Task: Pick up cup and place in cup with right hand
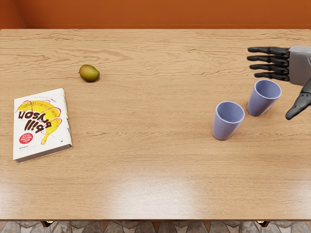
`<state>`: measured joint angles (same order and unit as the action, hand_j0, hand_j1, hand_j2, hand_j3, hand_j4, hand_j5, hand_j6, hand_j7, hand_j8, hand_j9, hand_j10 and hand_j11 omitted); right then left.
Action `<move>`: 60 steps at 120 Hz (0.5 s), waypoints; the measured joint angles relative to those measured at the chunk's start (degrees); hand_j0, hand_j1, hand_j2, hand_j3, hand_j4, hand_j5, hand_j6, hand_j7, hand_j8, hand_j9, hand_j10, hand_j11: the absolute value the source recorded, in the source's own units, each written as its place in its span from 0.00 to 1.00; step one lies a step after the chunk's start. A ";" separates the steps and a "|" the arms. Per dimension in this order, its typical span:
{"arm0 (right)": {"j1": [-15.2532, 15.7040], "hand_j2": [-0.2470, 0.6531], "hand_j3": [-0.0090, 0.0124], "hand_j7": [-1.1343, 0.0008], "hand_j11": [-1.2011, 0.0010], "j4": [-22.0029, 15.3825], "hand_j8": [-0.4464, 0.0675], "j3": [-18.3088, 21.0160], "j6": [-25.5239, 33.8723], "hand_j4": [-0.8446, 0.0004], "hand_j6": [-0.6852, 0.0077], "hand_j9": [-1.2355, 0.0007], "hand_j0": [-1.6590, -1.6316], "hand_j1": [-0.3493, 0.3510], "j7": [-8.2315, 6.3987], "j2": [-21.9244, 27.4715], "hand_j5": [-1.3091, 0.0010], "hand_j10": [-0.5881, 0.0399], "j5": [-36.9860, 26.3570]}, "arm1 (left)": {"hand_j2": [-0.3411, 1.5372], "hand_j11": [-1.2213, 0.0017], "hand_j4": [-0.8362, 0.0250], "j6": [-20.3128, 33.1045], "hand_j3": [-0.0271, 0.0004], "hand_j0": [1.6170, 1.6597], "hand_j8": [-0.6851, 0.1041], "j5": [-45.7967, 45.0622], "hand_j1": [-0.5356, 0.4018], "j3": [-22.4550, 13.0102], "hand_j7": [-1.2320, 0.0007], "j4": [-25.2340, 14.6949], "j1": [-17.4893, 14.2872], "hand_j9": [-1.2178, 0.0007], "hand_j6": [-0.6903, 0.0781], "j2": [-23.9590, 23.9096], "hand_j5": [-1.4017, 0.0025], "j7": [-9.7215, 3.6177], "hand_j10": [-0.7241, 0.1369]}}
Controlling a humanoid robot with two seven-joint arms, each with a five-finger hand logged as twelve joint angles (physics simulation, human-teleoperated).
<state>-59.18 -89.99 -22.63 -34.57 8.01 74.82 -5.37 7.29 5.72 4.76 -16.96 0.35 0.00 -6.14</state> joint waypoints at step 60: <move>-6.06 0.28 0.42 1.00 1.00 -7.27 0.86 4.99 30.62 1.00 0.98 1.00 0.04 0.00 16.26 -18.17 1.00 0.93 -23.86 | 0.18 1.00 0.97 0.00 0.98 0.96 0.87 -0.01 0.94 -0.01 1.00 0.00 0.00 1.00 0.90 0.00 1.00 0.01 0.84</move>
<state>-65.24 -97.26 -17.64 -3.94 24.28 56.65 -29.22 7.29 5.72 4.75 -16.96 0.35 0.00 -6.12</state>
